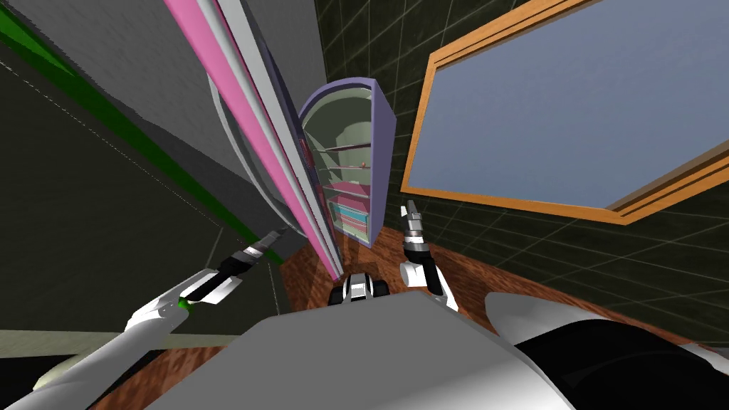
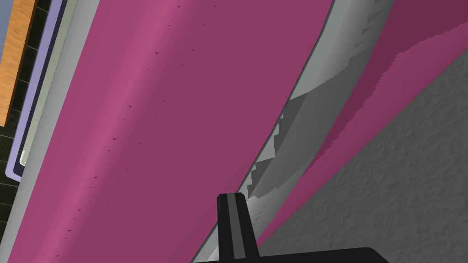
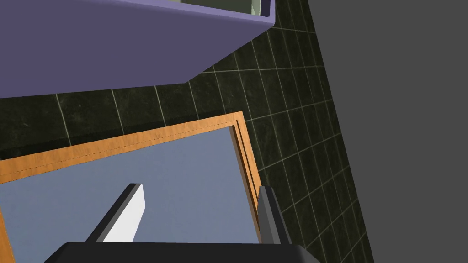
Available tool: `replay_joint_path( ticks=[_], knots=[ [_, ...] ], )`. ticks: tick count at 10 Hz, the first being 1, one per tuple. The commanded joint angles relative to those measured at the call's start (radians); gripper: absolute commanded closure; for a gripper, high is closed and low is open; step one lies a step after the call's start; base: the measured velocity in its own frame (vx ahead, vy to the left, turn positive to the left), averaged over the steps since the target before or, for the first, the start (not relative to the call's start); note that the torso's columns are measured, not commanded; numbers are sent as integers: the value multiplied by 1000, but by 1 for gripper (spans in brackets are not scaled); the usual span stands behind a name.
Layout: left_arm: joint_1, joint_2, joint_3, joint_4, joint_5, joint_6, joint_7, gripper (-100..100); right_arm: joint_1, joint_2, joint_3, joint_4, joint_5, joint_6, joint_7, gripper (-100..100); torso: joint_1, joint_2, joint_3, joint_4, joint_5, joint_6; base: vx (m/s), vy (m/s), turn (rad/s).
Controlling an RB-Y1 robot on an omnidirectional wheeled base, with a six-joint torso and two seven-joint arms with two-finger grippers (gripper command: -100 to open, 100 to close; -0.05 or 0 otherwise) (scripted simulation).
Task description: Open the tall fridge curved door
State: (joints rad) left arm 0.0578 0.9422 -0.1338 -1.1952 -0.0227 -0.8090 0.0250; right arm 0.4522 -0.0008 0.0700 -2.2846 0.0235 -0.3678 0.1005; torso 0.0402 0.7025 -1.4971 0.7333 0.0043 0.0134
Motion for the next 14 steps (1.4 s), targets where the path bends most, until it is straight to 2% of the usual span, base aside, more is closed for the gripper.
replay_joint_path(
  ticks=[1,7,9,11,12,13,14],
  knots=[
    [-5,35,4,-16,-1,-23,8,100,0,0,0,0,0,0,0,0,-7,3,2,-2,3,-4,-35,188,-8],
    [20,63,-33,-62,0,-84,25,100,0,0,0,0,0,0,0,0,-34,1,0,-8,2,4,-14,274,-33],
    [29,73,-45,-77,0,-104,31,100,0,0,0,0,0,0,0,0,-35,4,2,-8,1,0,3,273,-41],
    [31,73,-41,-81,1,-114,29,100,0,0,0,0,0,0,0,0,-35,4,2,-8,2,0,-21,181,13],
    [47,64,-65,-59,-18,-109,27,-100,0,0,0,0,0,0,0,0,-42,8,5,-8,1,-2,29,90,-47],
    [47,64,-65,-59,-18,-109,27,-100,0,0,0,0,0,0,0,0,-40,7,5,-10,2,-2,45,106,-52],
    [47,74,-48,-82,-9,-117,28,-100,0,0,0,0,0,0,0,0,-34,4,3,-12,5,-2,-16,40,44]
  ],
)
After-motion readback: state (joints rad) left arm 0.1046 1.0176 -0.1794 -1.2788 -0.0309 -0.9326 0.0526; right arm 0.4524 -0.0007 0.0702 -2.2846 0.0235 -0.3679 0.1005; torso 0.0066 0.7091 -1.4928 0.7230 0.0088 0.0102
